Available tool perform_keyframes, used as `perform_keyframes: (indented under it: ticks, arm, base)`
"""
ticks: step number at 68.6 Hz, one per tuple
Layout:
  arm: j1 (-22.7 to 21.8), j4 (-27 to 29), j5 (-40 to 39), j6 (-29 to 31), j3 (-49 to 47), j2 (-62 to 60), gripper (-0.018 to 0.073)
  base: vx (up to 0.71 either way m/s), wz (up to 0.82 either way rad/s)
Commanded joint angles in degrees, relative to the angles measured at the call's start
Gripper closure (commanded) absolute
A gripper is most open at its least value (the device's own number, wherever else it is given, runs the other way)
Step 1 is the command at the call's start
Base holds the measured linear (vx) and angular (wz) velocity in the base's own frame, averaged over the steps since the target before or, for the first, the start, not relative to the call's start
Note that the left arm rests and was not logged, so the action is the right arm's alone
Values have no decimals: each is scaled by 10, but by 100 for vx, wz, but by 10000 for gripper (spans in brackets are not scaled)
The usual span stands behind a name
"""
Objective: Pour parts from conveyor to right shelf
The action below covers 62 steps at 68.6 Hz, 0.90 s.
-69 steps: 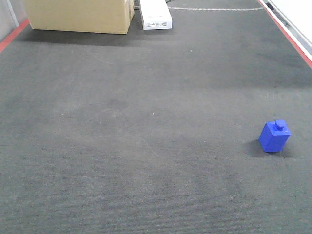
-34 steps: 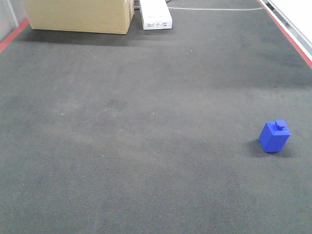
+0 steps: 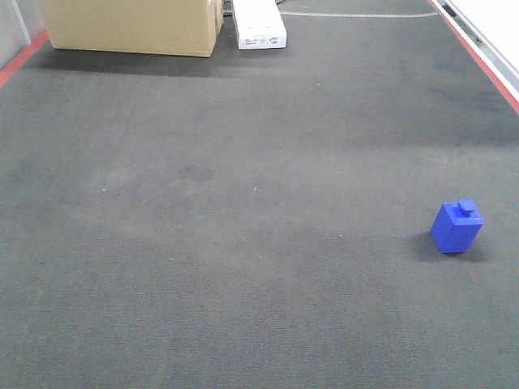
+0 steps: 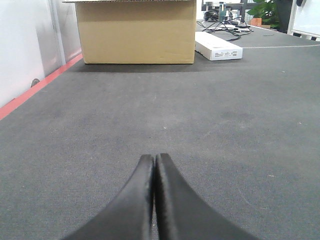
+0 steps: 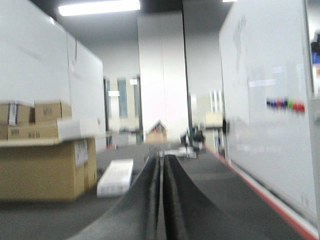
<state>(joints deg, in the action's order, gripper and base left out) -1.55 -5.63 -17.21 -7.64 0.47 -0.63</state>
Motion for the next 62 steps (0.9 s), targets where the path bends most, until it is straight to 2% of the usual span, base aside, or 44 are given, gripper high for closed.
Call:
perform_keyframes:
  ticks: [1,15,31,45,55,62]
  arm:
    - [0,-3,-69,17,-53,-10,566]
    - [0,-2,-30,61,-177,12,565]
    - [0,-2,96,60,-330,133,565]
    - [0,-2,251,59,-404,273,555]
    - [0,1,320,58,-410,363,482]
    - [0,2,355,58,-410,416,356]
  base:
    - [0,0]
    - [0,0]
    - [0,0]
    - [0,0]
    - [0,0]
    - [0,0]
